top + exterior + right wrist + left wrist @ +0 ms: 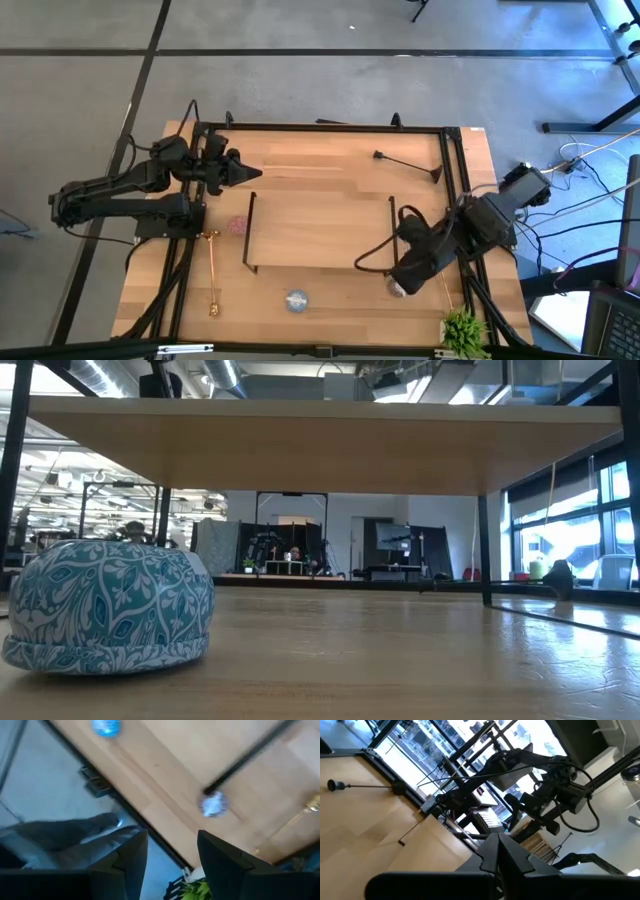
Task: Pick & Place candle stick holders
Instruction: Put the red scented candle on the shelf
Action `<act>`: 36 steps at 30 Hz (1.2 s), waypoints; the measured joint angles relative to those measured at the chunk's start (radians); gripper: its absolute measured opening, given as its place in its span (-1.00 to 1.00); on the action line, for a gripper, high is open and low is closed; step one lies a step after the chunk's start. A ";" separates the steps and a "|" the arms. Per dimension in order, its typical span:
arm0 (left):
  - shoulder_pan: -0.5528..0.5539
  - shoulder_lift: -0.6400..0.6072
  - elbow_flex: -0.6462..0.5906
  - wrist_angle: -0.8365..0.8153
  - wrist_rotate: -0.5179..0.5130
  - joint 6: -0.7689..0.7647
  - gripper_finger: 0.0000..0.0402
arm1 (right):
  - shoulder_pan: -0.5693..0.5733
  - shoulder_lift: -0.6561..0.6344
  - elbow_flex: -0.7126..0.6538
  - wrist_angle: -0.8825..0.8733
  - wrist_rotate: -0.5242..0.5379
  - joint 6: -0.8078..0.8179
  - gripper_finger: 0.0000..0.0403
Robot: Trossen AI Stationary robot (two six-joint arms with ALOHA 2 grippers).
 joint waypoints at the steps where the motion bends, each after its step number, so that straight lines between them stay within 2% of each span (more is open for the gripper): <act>1: 0.000 0.002 0.000 -0.006 0.000 0.001 -0.98 | 0.004 -0.005 -0.014 0.006 0.001 0.013 -0.12; 9: -0.004 0.010 0.000 -0.008 0.007 -0.007 -0.98 | 0.069 -0.005 -0.160 0.003 -0.064 0.050 -0.12; 12: -0.016 0.010 0.000 -0.008 0.007 -0.008 -0.98 | 0.113 -0.004 -0.210 0.007 -0.038 0.037 -0.12; 15: -0.033 0.010 0.000 -0.008 0.007 -0.008 -0.98 | 0.175 -0.004 -0.251 0.031 0.036 0.005 -0.12; 18: -0.049 0.010 0.000 -0.009 0.003 -0.008 -0.98 | 0.233 -0.004 -0.293 0.080 0.099 -0.022 -0.12; 25: -0.081 0.010 0.000 -0.022 -0.005 -0.007 -0.98 | 0.329 -0.004 -0.431 0.216 0.116 -0.052 -0.12; 30: -0.109 0.011 0.000 -0.036 -0.048 -0.005 -0.98 | 0.356 -0.004 -0.549 0.363 0.116 -0.027 -0.12; 36: -0.132 0.025 0.000 -0.036 -0.050 -0.005 -0.98 | 0.359 -0.004 -0.658 0.501 0.116 0.014 -0.10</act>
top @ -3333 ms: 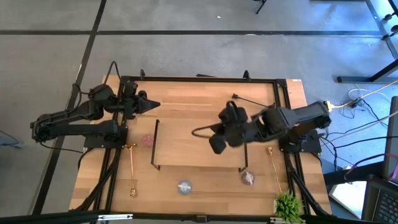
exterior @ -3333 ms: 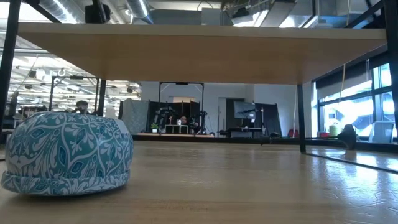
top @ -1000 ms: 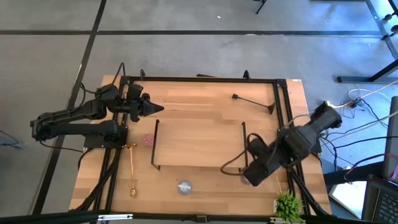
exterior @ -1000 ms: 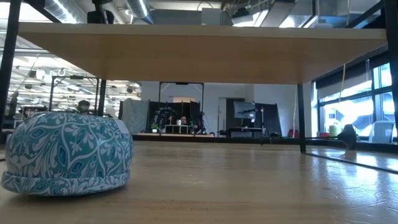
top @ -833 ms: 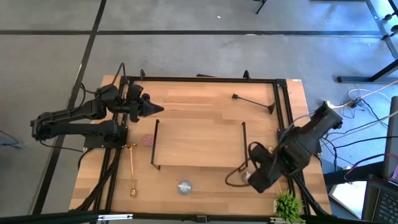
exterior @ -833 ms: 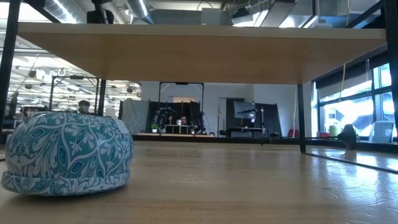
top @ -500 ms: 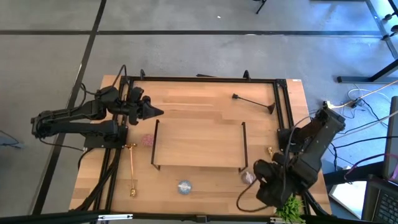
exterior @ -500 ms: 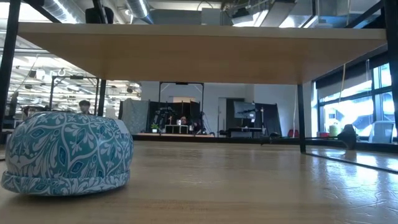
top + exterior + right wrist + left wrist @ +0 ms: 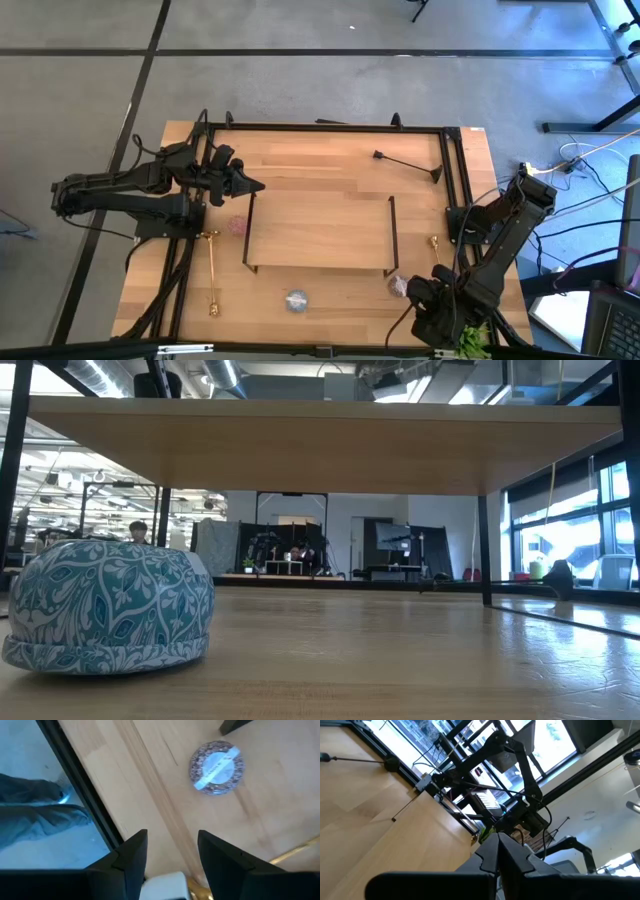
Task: Pick & Place candle stick holders
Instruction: Put the red scented candle on the shelf
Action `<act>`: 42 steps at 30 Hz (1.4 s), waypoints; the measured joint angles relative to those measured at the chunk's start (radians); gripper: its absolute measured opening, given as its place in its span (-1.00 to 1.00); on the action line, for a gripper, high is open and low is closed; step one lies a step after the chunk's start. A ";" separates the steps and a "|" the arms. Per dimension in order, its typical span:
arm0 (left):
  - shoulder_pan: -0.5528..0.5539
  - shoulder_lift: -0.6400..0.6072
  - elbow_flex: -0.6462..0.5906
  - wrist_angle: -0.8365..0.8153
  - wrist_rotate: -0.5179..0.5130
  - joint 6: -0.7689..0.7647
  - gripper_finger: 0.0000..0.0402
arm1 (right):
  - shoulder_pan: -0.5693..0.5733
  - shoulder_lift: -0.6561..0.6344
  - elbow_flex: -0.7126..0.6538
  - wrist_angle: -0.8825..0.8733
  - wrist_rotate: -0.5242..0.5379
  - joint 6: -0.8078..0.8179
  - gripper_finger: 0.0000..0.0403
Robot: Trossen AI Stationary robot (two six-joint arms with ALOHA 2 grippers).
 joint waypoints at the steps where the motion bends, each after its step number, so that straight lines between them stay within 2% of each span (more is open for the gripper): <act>1: -0.002 0.003 0.000 0.000 0.000 0.000 -0.98 | -0.001 0.000 -0.013 0.012 0.000 0.013 -0.07; 5: -0.006 0.015 0.000 -0.002 0.000 0.000 -0.98 | -0.005 0.000 -0.038 0.016 0.008 0.021 0.09; 13: -0.006 0.021 0.000 0.000 0.001 0.000 -0.98 | -0.007 0.014 -0.041 0.007 0.151 0.004 0.44; 17: -0.012 0.020 0.000 0.000 0.002 0.000 -0.98 | -0.018 0.048 -0.057 0.021 0.150 0.014 0.53; 23: -0.049 0.020 0.000 0.000 -0.002 -0.001 -0.98 | -0.026 0.106 -0.109 0.125 0.126 0.029 0.56; 33: -0.115 0.020 0.000 0.000 -0.063 -0.010 -0.98 | -0.046 0.185 -0.111 0.135 0.131 0.077 0.56; 42: -0.182 0.021 0.000 0.000 -0.130 -0.011 -0.98 | -0.079 0.200 -0.109 0.114 0.142 0.074 0.56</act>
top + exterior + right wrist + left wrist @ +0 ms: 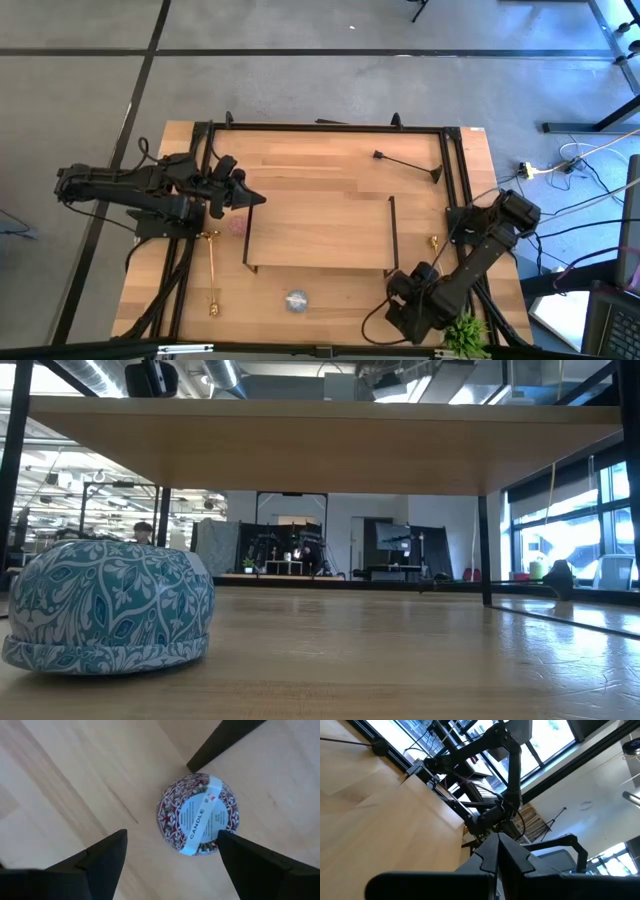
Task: Pick & Place candle stick holders
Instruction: Put the red scented candle on the shelf
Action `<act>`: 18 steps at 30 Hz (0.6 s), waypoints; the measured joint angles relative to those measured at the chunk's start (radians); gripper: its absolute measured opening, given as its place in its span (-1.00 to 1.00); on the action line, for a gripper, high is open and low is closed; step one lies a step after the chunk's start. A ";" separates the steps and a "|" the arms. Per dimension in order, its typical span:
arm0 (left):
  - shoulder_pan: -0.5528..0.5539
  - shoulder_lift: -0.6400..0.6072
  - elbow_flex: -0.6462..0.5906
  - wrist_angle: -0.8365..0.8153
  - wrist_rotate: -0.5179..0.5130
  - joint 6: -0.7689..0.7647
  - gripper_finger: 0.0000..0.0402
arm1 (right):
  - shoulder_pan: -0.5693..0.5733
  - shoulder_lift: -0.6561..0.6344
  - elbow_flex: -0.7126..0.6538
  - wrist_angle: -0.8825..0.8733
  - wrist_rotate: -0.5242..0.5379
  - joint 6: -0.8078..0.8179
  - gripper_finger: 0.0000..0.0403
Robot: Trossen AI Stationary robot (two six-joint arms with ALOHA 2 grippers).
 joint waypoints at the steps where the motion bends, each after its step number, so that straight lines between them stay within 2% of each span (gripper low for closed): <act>1: -0.007 0.000 0.000 0.000 -0.005 0.000 -0.98 | -0.002 0.000 0.000 -0.008 -0.004 0.000 0.56; 7: -0.039 0.000 0.000 0.000 -0.043 0.000 -0.98 | -0.003 0.000 0.000 -0.035 -0.043 0.024 0.56; 18: -0.041 0.000 0.000 0.000 -0.053 0.011 -0.98 | -0.007 0.003 0.050 -0.097 -0.141 0.055 0.56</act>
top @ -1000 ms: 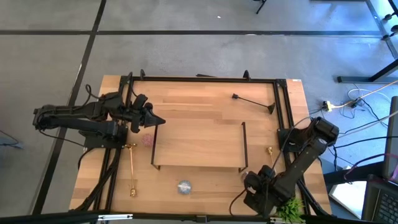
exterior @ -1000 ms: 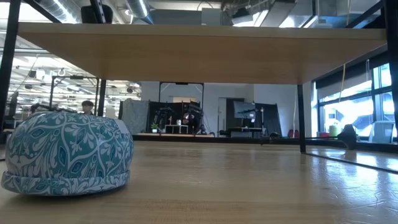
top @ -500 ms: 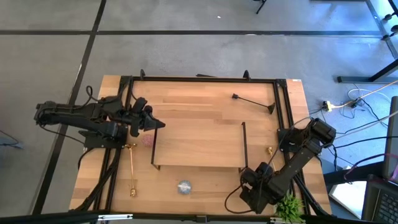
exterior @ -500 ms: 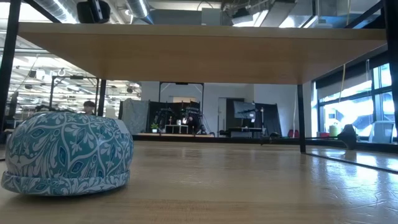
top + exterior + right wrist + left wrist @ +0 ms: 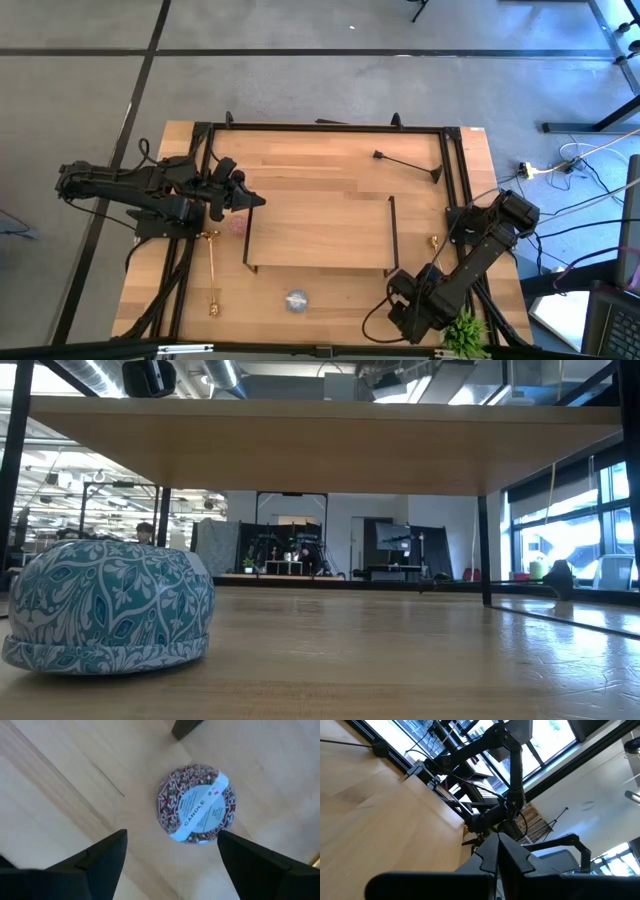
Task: Pick & Place candle stick holders
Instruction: Put the red scented candle on the shelf
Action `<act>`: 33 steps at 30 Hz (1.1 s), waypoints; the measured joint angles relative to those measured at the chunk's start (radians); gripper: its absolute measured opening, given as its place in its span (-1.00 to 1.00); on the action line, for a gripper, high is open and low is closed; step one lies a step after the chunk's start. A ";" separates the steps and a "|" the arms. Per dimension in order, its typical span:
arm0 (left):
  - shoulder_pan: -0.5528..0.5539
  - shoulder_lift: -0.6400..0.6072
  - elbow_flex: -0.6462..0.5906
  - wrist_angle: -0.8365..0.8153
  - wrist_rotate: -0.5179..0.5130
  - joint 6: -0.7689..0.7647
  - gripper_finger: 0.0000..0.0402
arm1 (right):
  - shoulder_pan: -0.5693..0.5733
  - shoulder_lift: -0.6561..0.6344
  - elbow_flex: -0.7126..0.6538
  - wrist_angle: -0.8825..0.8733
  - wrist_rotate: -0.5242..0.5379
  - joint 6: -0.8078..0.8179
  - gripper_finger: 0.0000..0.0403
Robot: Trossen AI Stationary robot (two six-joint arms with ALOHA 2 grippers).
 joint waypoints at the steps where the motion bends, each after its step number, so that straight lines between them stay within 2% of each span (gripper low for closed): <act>1: 0.000 0.000 0.000 0.000 -0.002 0.004 -0.98 | 0.000 0.000 0.001 -0.002 -0.010 0.000 0.56; 13: 0.000 0.000 0.000 0.000 -0.015 0.025 -0.98 | -0.033 -0.002 0.001 -0.064 -0.034 -0.008 0.56; 21: 0.000 0.000 0.000 0.000 -0.023 0.012 -0.98 | -0.064 -0.002 0.001 -0.101 0.019 -0.011 0.56; 33: 0.000 0.001 0.000 0.000 -0.033 0.000 -0.98 | -0.069 -0.003 0.001 -0.093 0.022 -0.030 0.56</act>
